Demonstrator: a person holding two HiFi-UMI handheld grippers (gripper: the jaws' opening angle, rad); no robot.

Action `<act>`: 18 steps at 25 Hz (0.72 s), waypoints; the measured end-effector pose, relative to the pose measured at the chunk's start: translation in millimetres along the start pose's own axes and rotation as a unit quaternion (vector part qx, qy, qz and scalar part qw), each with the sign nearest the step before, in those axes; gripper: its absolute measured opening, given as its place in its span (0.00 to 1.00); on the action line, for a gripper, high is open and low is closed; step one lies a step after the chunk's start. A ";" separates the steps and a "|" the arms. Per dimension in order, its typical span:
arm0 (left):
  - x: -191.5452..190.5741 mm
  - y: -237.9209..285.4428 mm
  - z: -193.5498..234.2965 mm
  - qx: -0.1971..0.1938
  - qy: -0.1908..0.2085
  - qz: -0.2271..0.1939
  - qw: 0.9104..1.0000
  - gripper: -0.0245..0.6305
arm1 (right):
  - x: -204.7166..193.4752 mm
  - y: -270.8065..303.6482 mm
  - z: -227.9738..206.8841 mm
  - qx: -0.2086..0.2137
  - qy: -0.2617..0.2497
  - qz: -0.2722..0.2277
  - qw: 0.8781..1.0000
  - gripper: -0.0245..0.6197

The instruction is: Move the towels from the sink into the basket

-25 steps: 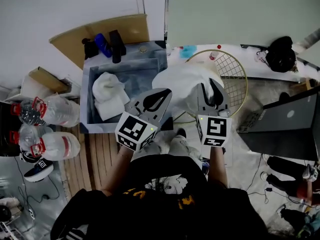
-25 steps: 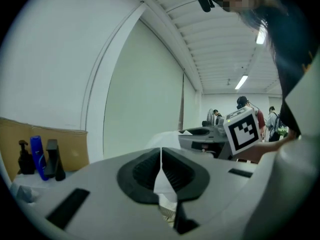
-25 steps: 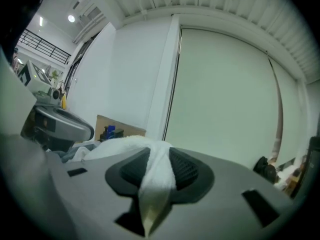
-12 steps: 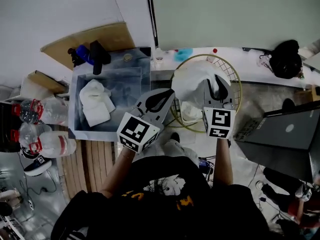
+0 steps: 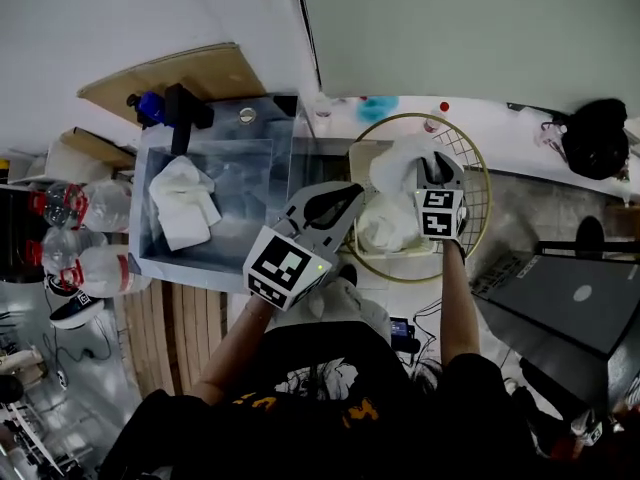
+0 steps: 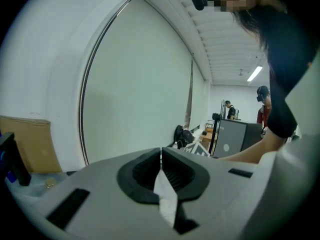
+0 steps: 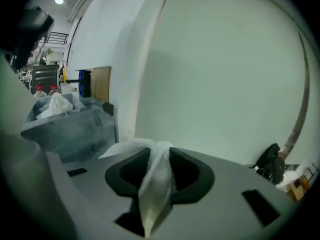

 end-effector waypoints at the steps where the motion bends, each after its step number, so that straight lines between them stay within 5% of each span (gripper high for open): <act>1: -3.0 5.7 2.9 0.002 -0.002 0.004 1.000 0.05 | -14.5 14.7 0.0 0.006 -0.004 0.020 1.000 0.21; 5: -18.8 27.4 17.8 0.014 -0.018 0.021 1.000 0.05 | -75.5 70.0 13.5 0.044 0.006 0.085 0.995 0.22; 11: -42.3 37.4 40.6 0.033 -0.034 0.054 0.997 0.05 | -168.8 115.6 52.1 0.085 0.090 0.182 0.975 0.23; 18: -56.6 44.5 51.4 0.044 -0.042 0.066 0.996 0.05 | -206.1 138.5 57.2 0.090 0.120 0.219 0.964 0.28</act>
Point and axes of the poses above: the fingertips, and each gripper's own axes: y forward along the fingers, z to its left, x out of its top, the point moved 1 cm from there along -y, backward along the fingers, and after that the axes turned 6 degrees about -z, right-handed, at the moved point
